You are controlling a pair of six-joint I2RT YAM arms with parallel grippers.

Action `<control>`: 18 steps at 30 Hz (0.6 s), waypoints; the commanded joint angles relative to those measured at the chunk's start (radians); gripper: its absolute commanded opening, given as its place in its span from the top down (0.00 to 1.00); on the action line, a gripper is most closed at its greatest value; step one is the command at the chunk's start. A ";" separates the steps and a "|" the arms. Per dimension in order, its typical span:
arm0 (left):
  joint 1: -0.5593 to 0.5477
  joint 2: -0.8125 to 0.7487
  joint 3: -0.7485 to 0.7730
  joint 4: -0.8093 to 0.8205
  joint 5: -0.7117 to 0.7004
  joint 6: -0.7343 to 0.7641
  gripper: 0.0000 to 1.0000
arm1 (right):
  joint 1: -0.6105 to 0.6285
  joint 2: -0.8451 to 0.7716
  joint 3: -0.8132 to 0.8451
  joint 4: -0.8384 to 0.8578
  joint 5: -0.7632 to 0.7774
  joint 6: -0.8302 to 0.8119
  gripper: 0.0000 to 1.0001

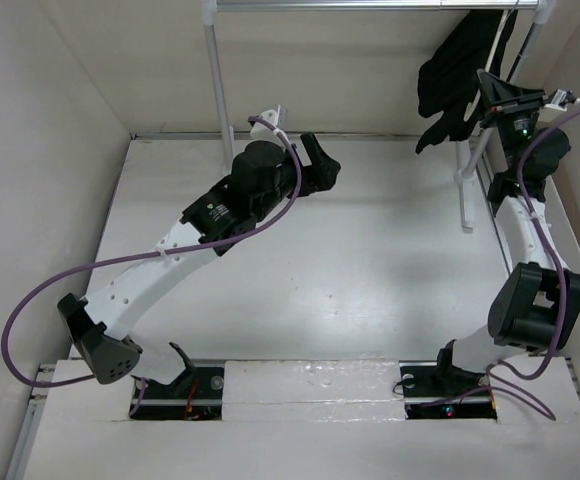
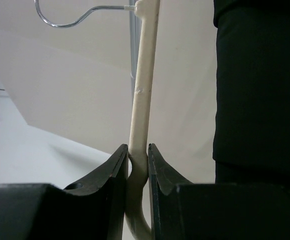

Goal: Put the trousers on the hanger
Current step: Place the hanger at the clothesline.

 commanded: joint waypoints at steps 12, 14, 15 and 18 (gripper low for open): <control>0.003 -0.031 -0.004 0.031 0.012 -0.011 0.24 | -0.019 0.080 0.161 0.095 0.055 -0.027 1.00; 0.003 -0.023 0.000 0.031 0.012 -0.008 0.24 | -0.019 0.094 0.172 0.086 0.050 -0.030 1.00; 0.003 -0.023 0.003 0.029 0.010 -0.008 0.25 | -0.019 0.102 0.175 0.083 0.049 -0.033 1.00; 0.003 -0.011 0.012 0.028 0.010 -0.006 0.25 | -0.019 0.108 0.169 0.058 0.044 -0.050 1.00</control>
